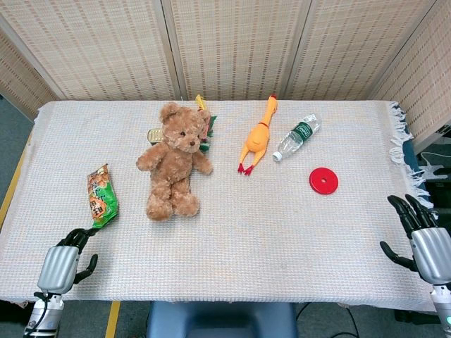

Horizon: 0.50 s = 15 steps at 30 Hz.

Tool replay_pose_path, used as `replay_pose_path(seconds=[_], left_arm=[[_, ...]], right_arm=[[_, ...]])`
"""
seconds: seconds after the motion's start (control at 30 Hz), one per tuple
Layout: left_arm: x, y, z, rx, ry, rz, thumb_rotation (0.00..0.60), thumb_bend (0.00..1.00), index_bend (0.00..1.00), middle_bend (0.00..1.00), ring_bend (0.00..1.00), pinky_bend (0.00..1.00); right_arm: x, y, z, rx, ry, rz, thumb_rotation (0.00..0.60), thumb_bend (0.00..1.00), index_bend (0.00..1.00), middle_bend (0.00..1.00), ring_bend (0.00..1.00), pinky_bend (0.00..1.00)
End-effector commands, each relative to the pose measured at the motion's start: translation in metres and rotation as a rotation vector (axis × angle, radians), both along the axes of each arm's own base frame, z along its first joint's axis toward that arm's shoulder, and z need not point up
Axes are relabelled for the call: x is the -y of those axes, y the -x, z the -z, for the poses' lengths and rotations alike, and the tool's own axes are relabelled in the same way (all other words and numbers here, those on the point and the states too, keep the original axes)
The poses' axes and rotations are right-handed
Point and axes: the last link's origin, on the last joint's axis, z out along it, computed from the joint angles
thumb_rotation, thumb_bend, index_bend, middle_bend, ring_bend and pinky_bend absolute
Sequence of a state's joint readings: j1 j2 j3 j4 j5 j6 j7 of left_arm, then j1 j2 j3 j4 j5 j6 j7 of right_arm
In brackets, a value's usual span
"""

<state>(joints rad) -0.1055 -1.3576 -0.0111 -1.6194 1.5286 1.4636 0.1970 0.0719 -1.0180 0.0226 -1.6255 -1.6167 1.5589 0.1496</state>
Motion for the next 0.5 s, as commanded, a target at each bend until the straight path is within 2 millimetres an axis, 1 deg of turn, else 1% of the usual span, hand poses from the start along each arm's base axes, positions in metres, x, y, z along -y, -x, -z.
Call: replay_pose_path(seconds=[0.03,0.23,0.3,0.37,0.4,0.43,0.5], left_arm=[[0.0,-0.001,0.0,0.014,0.001,0.002,0.6,0.43,0.22,0.28,0.19,0.42],[-0.002,0.001,0.001,0.013,-0.007,-0.003,0.6,0.43,0.22,0.28,0.19,0.42],[-0.004,0.002,0.002,0.005,-0.01,-0.008,0.6,0.43,0.19,0.27,0.19,0.42],[-0.007,0.004,0.005,-0.02,-0.009,-0.018,0.6,0.43,0.06,0.2,0.18,0.42],[-0.011,0.005,0.006,-0.024,-0.01,-0.022,0.6,0.43,0.02,0.16,0.17,0.42],[-0.015,0.004,0.008,-0.018,-0.013,-0.024,0.6,0.43,0.0,0.11,0.14,0.41],[-0.026,0.003,0.01,-0.009,-0.027,-0.032,0.6,0.43,0.0,0.04,0.08,0.38]], right_arm=[[-0.002,0.0,0.001,0.005,0.009,0.001,0.6,0.16,0.0,0.08,0.0,0.13],[-0.003,-0.001,0.004,0.007,-0.004,0.008,0.6,0.16,0.0,0.08,0.0,0.13],[-0.002,-0.002,0.005,0.012,-0.007,0.004,0.6,0.16,0.0,0.08,0.0,0.13],[-0.001,-0.002,0.005,0.015,-0.003,0.002,0.6,0.16,0.0,0.08,0.0,0.13],[-0.001,-0.002,0.005,0.014,-0.002,0.002,0.6,0.16,0.0,0.08,0.0,0.13],[-0.001,-0.002,0.005,0.013,-0.003,0.002,0.6,0.16,0.0,0.08,0.0,0.13],[0.0,-0.003,0.004,0.016,-0.007,-0.003,0.6,0.16,0.0,0.08,0.0,0.13]])
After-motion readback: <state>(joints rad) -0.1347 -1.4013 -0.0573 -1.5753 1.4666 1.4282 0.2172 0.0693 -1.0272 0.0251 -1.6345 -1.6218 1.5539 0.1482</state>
